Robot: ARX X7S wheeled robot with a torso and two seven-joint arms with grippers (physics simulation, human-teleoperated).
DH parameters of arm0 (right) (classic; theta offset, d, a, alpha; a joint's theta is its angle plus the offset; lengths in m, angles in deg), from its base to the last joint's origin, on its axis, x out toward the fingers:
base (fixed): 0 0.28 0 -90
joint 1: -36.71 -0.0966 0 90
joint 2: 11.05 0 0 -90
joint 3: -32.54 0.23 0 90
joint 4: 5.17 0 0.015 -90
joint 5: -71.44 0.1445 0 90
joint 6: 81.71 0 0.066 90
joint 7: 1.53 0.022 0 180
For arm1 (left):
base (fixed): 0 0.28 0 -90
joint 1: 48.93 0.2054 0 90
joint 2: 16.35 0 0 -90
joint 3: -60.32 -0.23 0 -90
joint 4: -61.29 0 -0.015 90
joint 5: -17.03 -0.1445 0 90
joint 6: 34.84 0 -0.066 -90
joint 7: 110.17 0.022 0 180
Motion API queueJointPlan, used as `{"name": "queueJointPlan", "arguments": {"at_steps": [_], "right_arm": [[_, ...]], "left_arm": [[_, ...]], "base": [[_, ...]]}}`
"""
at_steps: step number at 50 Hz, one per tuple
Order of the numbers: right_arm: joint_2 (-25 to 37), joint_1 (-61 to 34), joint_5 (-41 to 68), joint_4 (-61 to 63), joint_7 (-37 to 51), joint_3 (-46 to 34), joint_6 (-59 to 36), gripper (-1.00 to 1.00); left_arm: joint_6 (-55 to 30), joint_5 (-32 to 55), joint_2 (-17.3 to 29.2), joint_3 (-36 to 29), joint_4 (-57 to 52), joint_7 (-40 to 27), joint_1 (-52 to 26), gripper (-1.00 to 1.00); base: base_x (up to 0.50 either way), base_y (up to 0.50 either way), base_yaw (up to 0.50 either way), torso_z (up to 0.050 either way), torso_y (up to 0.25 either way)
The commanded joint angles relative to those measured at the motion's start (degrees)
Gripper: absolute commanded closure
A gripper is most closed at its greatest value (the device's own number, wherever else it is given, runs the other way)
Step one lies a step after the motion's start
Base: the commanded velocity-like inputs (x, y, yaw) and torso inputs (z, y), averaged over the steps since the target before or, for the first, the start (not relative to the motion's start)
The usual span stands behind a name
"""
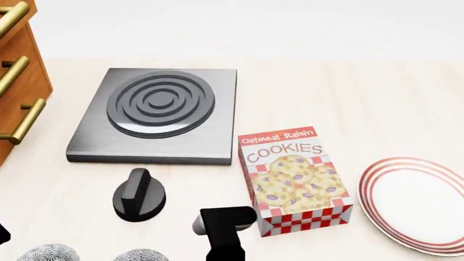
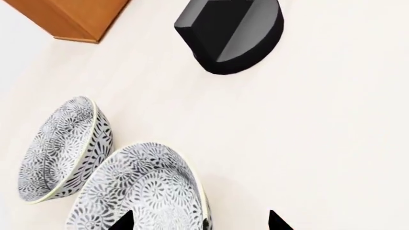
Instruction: Pick the akita bowl from table center and place it on the plate.
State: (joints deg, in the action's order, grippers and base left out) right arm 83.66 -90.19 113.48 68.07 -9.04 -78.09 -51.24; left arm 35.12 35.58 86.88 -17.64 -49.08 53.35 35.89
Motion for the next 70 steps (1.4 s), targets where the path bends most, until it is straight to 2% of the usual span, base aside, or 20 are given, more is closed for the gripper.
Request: {"name": "queueJointPlan", "arguments": {"at_steps": [1, 6, 7, 24, 36, 41, 49, 58, 64, 70], "right_arm": [[0.3, 0.3, 0.4, -1.4, -0.5, -1.2, 0.7, -1.00], [0.2, 0.1, 0.3, -2.0, -1.0, -1.9, 1.4, -1.00], [0.2, 0.3, 0.4, -1.7, -0.9, -2.0, 1.4, 1.00], [1.3, 0.8, 2.1, 3.6, 2.3, -0.2, 2.2, 1.00], [8.7, 1.0, 2.6, 34.8, 14.1, 7.0, 4.1, 1.00], [12.1, 0.6, 3.0, 43.4, 17.9, 10.6, 3.3, 1.00], [17.2, 2.7, 4.2, 55.1, 24.8, 22.3, 4.4, 1.00], [22.1, 4.2, 0.4, 61.6, 28.5, 27.8, 6.6, 1.00], [24.6, 5.4, -2.3, 62.0, 28.4, 28.5, 8.1, 1.00], [24.8, 7.9, -3.4, 60.9, 29.6, 33.2, 10.3, 1.00]], "left_arm": [[0.1, 0.4, 0.3, 0.0, 0.0, -0.3, 0.0, -1.00], [0.1, 0.6, 0.4, 0.0, -0.1, -0.4, 0.0, -1.00], [0.0, 0.6, 0.4, 0.0, -0.1, -0.5, 0.0, -1.00], [0.0, 1.1, 0.7, -0.4, -0.7, -0.7, 0.3, -1.00], [0.2, 1.3, 0.8, -1.0, -0.9, -0.8, 0.6, -1.00], [0.1, 1.4, 0.9, -1.1, -0.9, -0.9, 0.6, -1.00], [0.0, 1.4, 0.9, -1.8, -1.1, -1.1, 0.6, -1.00], [-0.4, 1.7, 1.3, -1.9, -1.4, -1.2, 0.5, -1.00], [-0.5, 2.0, 1.5, -1.7, -1.7, -1.5, 0.4, -1.00], [-0.5, 2.0, 1.5, -2.0, -1.9, -1.6, 0.7, -1.00]], "base": [[0.00, 0.00, 0.00, 0.000, 0.000], [0.00, 0.00, 0.00, 0.000, 0.000], [0.00, 0.00, 0.00, 0.000, 0.000], [0.00, 0.00, 0.00, 0.000, 0.000], [0.00, 0.00, 0.00, 0.000, 0.000], [0.00, 0.00, 0.00, 0.000, 0.000], [0.00, 0.00, 0.00, 0.000, 0.000], [0.00, 0.00, 0.00, 0.000, 0.000], [0.00, 0.00, 0.00, 0.000, 0.000], [0.00, 0.00, 0.00, 0.000, 0.000]]}}
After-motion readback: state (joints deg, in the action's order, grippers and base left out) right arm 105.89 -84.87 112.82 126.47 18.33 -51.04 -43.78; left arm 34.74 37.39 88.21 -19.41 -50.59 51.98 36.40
